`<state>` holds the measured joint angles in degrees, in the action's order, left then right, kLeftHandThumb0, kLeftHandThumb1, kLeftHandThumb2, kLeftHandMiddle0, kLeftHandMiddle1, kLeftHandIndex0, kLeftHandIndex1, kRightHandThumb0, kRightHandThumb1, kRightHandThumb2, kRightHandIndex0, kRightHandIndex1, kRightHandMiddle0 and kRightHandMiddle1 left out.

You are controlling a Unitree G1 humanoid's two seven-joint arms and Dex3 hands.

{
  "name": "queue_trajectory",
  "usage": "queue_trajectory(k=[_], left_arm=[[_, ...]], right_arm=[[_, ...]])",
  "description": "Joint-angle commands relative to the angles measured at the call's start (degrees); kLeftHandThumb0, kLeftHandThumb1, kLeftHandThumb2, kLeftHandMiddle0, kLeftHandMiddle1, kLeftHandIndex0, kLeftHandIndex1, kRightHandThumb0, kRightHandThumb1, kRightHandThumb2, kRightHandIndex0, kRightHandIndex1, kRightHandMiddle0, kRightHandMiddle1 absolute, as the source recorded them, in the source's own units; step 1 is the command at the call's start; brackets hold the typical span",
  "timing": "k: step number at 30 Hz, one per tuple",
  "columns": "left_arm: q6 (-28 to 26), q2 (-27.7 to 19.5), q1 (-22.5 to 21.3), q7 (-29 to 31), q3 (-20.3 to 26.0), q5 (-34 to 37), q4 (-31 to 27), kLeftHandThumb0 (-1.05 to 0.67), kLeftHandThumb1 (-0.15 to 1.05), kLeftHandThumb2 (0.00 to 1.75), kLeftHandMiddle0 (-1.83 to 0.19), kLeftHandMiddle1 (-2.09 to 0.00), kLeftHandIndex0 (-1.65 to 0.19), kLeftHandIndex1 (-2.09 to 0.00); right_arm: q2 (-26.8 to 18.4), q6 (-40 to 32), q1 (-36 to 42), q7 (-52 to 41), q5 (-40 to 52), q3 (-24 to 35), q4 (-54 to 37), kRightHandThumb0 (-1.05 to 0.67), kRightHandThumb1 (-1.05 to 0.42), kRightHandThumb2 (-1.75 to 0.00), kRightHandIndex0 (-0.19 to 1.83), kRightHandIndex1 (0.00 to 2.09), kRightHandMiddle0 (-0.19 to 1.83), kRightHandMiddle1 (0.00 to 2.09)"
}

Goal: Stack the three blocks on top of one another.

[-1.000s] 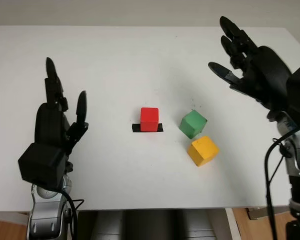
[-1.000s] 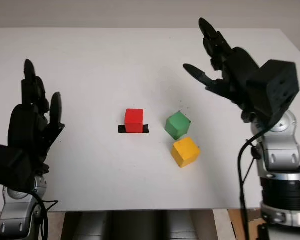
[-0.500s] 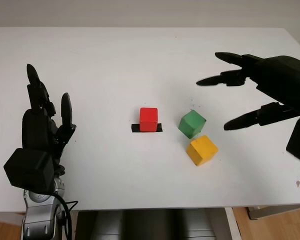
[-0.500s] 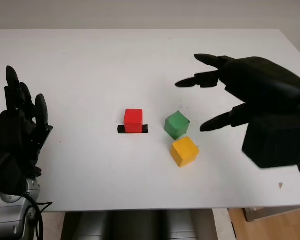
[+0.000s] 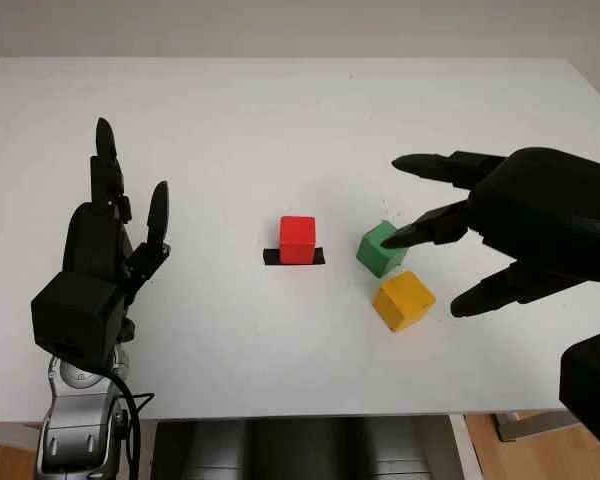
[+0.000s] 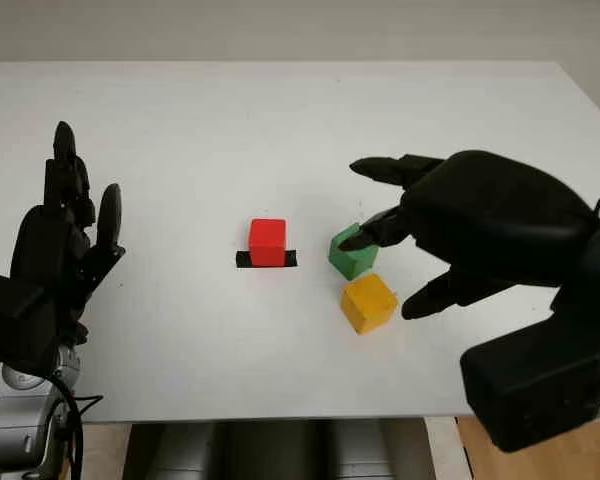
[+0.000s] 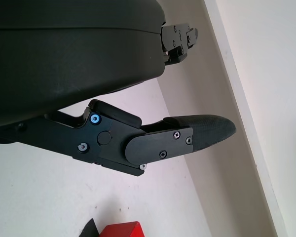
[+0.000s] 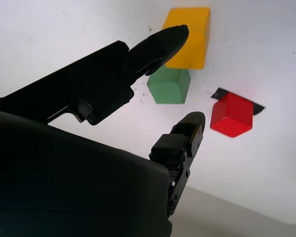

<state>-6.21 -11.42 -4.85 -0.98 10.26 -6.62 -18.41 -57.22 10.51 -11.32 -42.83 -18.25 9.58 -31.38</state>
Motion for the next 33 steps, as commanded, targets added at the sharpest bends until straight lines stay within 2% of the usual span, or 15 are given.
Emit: queue_trajectory(k=[1, 13, 23, 33], left_arm=[[-0.6, -0.4, -0.9, 0.2, -0.7, -0.4, -1.2, -0.69, 1.05, 0.60, 0.16, -0.06, 0.13, -0.06], [-0.1, -1.5, -1.2, 1.4, -1.0, -0.9, -0.9, -0.70, 1.05, 0.62, 0.18, -0.05, 0.14, -0.05], [-1.1, -1.0, -0.5, 2.0, -1.2, -0.5, -1.8, -0.71, 1.05, 0.58, 0.18, -0.05, 0.15, -0.05], [-1.1, -0.9, -0.3, 1.8, -1.2, -0.9, -2.4, -0.70, 1.05, 0.58, 0.18, -0.05, 0.14, -0.06]], right_arm=[[0.1, -0.4, 1.4, -0.3, -0.4, -0.3, -0.6, -0.60, -0.79, -0.06, 0.11, 0.03, 0.69, 0.03], [3.0, 6.3, 3.7, 6.0, -6.3, -5.1, 7.5, -0.63, -0.82, -0.06, 0.07, 0.03, 0.67, 0.05], [6.3, 6.4, 2.8, 10.2, -10.4, -7.8, 11.7, -0.59, -0.81, -0.05, 0.01, 0.03, 0.61, 0.04], [6.2, 7.2, 2.5, 11.0, -10.6, -8.0, 12.9, -0.56, -0.82, -0.06, 0.02, 0.05, 0.61, 0.05]])
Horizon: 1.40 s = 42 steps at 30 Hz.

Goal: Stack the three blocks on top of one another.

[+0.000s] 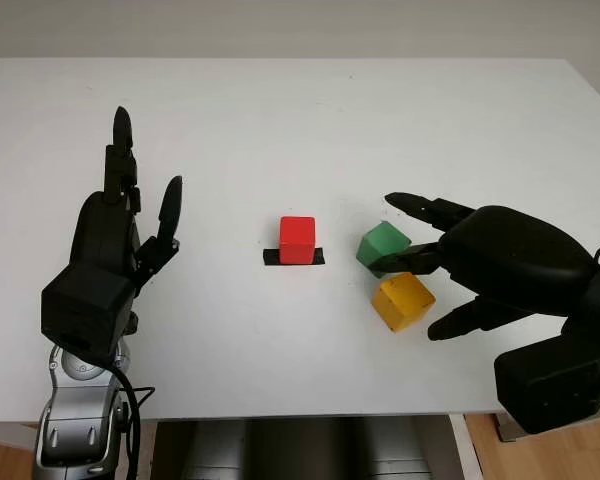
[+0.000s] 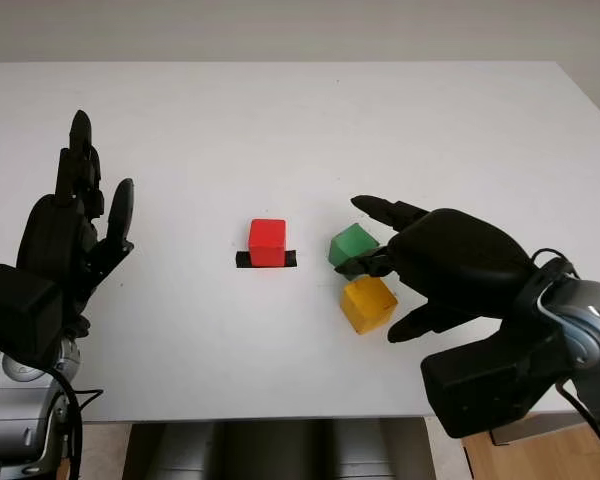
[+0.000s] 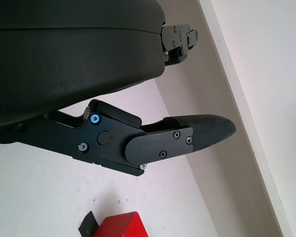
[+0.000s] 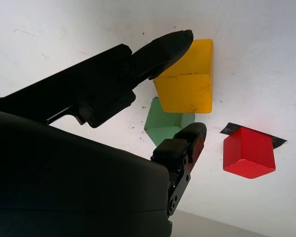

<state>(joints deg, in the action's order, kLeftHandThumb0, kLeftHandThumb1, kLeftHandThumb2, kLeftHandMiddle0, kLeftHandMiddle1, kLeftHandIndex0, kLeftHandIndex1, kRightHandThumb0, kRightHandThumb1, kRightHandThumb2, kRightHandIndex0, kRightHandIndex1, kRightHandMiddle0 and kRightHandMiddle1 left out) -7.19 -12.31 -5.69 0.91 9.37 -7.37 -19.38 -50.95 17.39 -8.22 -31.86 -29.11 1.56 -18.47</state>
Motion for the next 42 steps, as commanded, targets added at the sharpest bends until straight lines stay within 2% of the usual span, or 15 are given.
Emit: queue_trajectory(k=[1, 20, 37, 41, 42], left_arm=[[-0.4, 0.0, 0.6, -0.1, -0.3, -0.2, -1.6, -0.70, 1.05, 0.57, 0.18, -0.06, 0.14, -0.06], [0.1, 0.7, 0.6, -0.9, -0.9, -0.7, -1.0, -0.70, 1.05, 0.54, 0.17, -0.06, 0.13, -0.06], [0.6, 0.6, 0.5, -1.5, -1.5, -1.6, -0.7, -0.72, 1.05, 0.53, 0.15, -0.06, 0.12, -0.06], [0.9, 0.8, 0.6, -1.6, -1.5, -1.9, -0.5, -0.72, 1.05, 0.54, 0.14, -0.06, 0.11, -0.06], [0.9, 0.8, 0.7, -1.6, -1.5, -1.9, -0.5, -0.72, 1.05, 0.54, 0.14, -0.06, 0.11, -0.06]], right_arm=[[-0.1, 0.4, -0.6, 0.1, 0.3, 0.0, 0.1, -0.56, -0.83, -0.06, 0.02, 0.05, 0.61, 0.05], [0.6, 4.5, -1.3, 2.6, 1.2, -1.2, 5.1, -0.49, -0.84, -0.06, 0.09, 0.07, 0.77, 0.12], [1.2, 9.2, -3.2, 8.7, -4.2, -3.4, 10.3, -0.43, -0.85, -0.06, 0.19, 0.08, 0.86, 0.21], [1.6, 10.4, -3.3, 10.3, -3.7, -3.3, 11.5, -0.41, -0.85, -0.06, 0.23, 0.09, 0.90, 0.25], [1.6, 10.6, -3.3, 10.5, -3.9, -3.4, 11.6, -0.40, -0.86, -0.06, 0.25, 0.08, 0.87, 0.35]])
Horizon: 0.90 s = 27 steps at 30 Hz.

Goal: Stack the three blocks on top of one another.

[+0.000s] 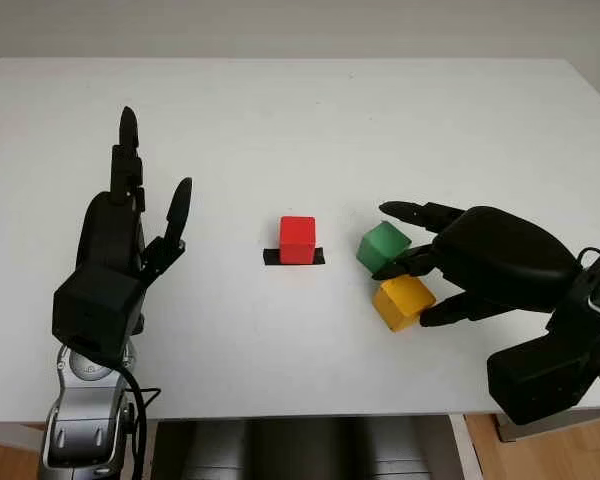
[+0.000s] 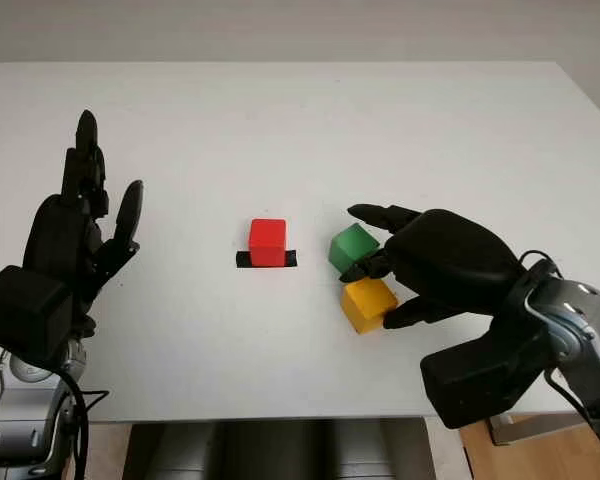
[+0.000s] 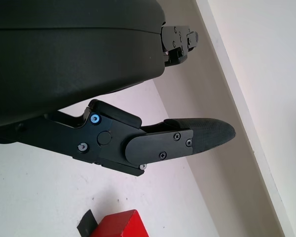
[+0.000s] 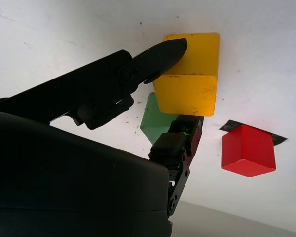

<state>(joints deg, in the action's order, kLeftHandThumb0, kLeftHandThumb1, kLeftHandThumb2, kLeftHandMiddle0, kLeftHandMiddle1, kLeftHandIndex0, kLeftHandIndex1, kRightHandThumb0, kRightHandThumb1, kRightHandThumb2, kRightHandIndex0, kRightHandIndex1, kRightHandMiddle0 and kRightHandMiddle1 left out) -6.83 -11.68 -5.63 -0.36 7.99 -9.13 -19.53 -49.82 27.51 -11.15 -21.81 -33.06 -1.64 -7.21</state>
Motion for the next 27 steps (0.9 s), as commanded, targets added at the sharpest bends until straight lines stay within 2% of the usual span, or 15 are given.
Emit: queue_trajectory(k=[1, 3, 6, 9, 16, 21, 27], left_arm=[[0.5, 0.1, 0.5, -0.3, -0.2, -0.1, -0.2, -0.73, 1.05, 0.54, 0.13, -0.06, 0.10, -0.06], [0.6, 0.1, 0.4, -0.4, -0.2, -0.4, 0.0, -0.73, 1.05, 0.54, 0.14, -0.06, 0.11, -0.06], [0.6, 0.1, 0.4, -0.3, -0.2, -0.3, -0.1, -0.73, 1.05, 0.54, 0.14, -0.06, 0.11, -0.06], [0.2, 0.1, 0.5, -0.4, -0.4, -0.6, -0.4, -0.73, 1.05, 0.54, 0.14, -0.05, 0.11, -0.06], [-1.1, -0.4, 0.4, -1.1, -1.1, -3.7, -0.7, -0.68, 1.05, 0.55, 0.13, -0.06, 0.10, -0.06], [-1.8, -0.2, 0.5, -0.6, -1.0, -3.4, -1.1, -0.66, 1.05, 0.55, 0.14, -0.05, 0.10, -0.06], [-2.0, -0.4, 0.2, -0.8, -1.3, -4.1, -0.8, -0.66, 1.05, 0.55, 0.14, -0.05, 0.11, -0.06]], right_arm=[[0.3, 1.0, -0.4, 1.0, 0.0, -0.1, 0.7, -0.39, -0.86, -0.05, 0.26, 0.07, 0.82, 0.48], [0.1, 1.8, -0.4, 1.7, -0.1, -0.1, 1.2, -0.36, -0.88, -0.06, 0.28, 0.06, 0.70, 0.82], [0.2, 2.7, -0.6, 2.5, 0.6, 0.1, 1.8, -0.33, -0.89, -0.05, 0.30, 0.06, 0.62, 1.02], [0.6, 2.6, -0.9, 2.0, 3.0, 0.5, 1.9, -0.32, -0.89, -0.05, 0.30, 0.06, 0.56, 1.15], [1.0, -0.7, -3.2, -1.9, 10.0, 1.3, 1.3, -0.33, -0.88, -0.05, 0.31, 0.06, 0.58, 1.15], [1.5, -1.4, -4.9, -3.3, 15.0, 1.9, 1.8, -0.35, -0.88, -0.05, 0.32, 0.06, 0.62, 1.11], [3.2, -8.9, -9.0, -8.3, 24.5, 2.7, -0.4, -0.34, -0.86, -0.05, 0.31, 0.05, 0.64, 1.11]])
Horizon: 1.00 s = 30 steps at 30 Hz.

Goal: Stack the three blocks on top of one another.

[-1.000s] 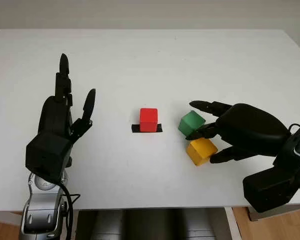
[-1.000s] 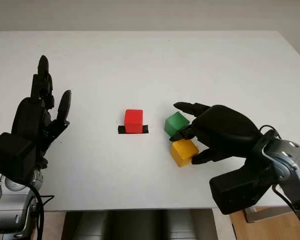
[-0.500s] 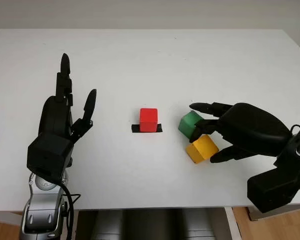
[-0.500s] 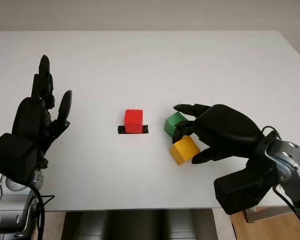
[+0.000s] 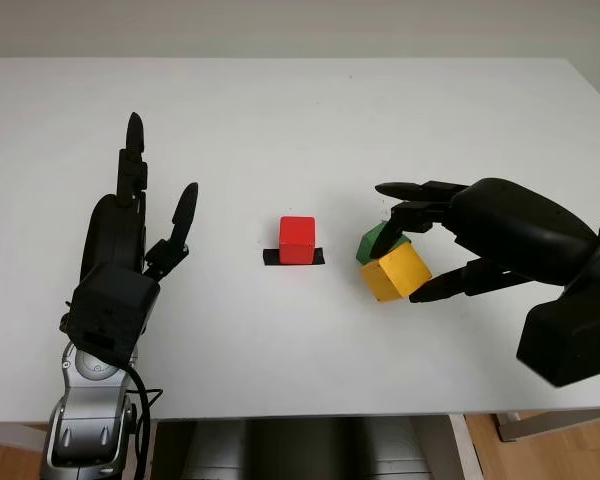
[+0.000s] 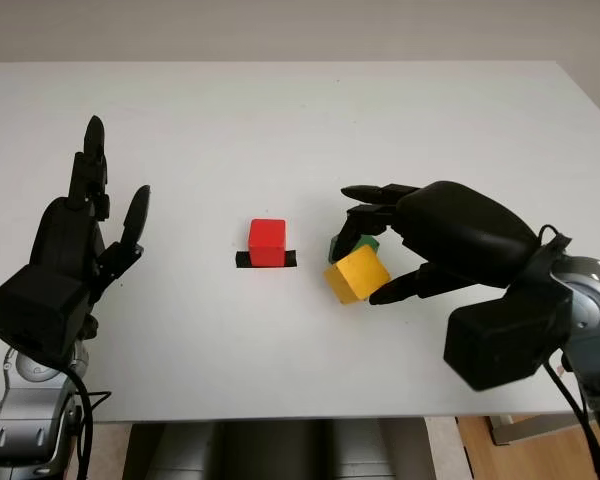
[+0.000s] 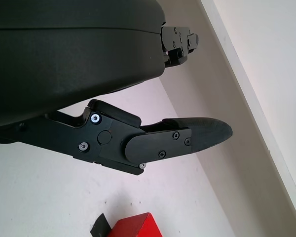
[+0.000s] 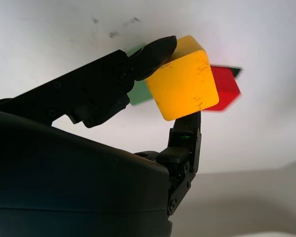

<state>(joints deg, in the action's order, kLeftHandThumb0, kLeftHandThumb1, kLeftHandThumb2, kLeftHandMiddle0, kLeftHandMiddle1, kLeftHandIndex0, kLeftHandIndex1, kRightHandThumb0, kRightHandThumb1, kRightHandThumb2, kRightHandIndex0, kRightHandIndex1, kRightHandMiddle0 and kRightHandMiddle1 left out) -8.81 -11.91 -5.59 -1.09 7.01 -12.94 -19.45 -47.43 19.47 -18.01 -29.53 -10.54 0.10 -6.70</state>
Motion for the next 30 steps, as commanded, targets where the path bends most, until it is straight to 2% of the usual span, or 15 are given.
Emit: queue_trajectory(k=[1, 6, 9, 15, 20, 27, 30], left_arm=[[0.1, -0.2, 0.0, -0.1, -0.4, -0.5, -0.7, -0.66, 1.05, 0.55, 0.14, -0.05, 0.10, -0.06], [0.5, -0.1, -0.5, -0.4, -0.7, -0.8, 0.0, -0.67, 1.05, 0.56, 0.14, -0.05, 0.09, -0.06], [0.6, 0.4, -0.9, -0.6, -0.7, -0.3, 0.4, -0.67, 1.05, 0.55, 0.13, -0.06, 0.09, -0.06], [0.3, 0.5, -1.2, -1.2, -1.2, -1.1, 0.6, -0.68, 1.05, 0.57, 0.13, -0.06, 0.09, -0.06], [0.2, 0.7, -1.0, -1.5, -1.4, -1.3, 0.4, -0.69, 1.05, 0.57, 0.13, -0.05, 0.09, -0.06], [-0.5, 1.2, -1.1, -2.0, -1.7, -1.4, 0.1, -0.69, 1.05, 0.56, 0.14, -0.05, 0.09, -0.05], [-0.4, 1.1, -1.4, -2.0, -1.9, -1.8, 0.4, -0.70, 1.05, 0.56, 0.14, -0.05, 0.10, -0.05]], right_arm=[[1.3, -2.4, -3.5, -1.7, 4.1, 0.9, -0.7, -0.32, -0.85, -0.05, 0.30, 0.05, 0.63, 1.13], [3.6, -11.4, -10.2, -5.0, 8.7, 0.2, 0.0, -0.30, -0.84, -0.05, 0.30, 0.05, 0.61, 1.19], [6.7, -18.2, -17.1, -6.8, 10.1, -1.8, 4.2, -0.30, -0.83, -0.05, 0.31, 0.05, 0.59, 1.32], [12.5, -24.1, -25.6, -8.2, 9.4, -5.5, 14.3, -0.42, -0.86, -0.06, 0.31, 0.05, 0.51, 1.52], [16.6, -31.8, -28.8, -7.4, 8.9, -6.6, 17.0, -0.43, -0.88, -0.06, 0.29, 0.05, 0.40, 1.65], [21.0, -49.1, -32.8, -5.5, 7.6, -8.8, 15.9, -0.43, -0.94, -0.07, 0.27, 0.04, 0.28, 1.77], [22.1, -52.6, -32.6, -5.4, 7.8, -9.0, 15.3, -0.43, -0.96, -0.06, 0.23, 0.03, 0.24, 1.83]])
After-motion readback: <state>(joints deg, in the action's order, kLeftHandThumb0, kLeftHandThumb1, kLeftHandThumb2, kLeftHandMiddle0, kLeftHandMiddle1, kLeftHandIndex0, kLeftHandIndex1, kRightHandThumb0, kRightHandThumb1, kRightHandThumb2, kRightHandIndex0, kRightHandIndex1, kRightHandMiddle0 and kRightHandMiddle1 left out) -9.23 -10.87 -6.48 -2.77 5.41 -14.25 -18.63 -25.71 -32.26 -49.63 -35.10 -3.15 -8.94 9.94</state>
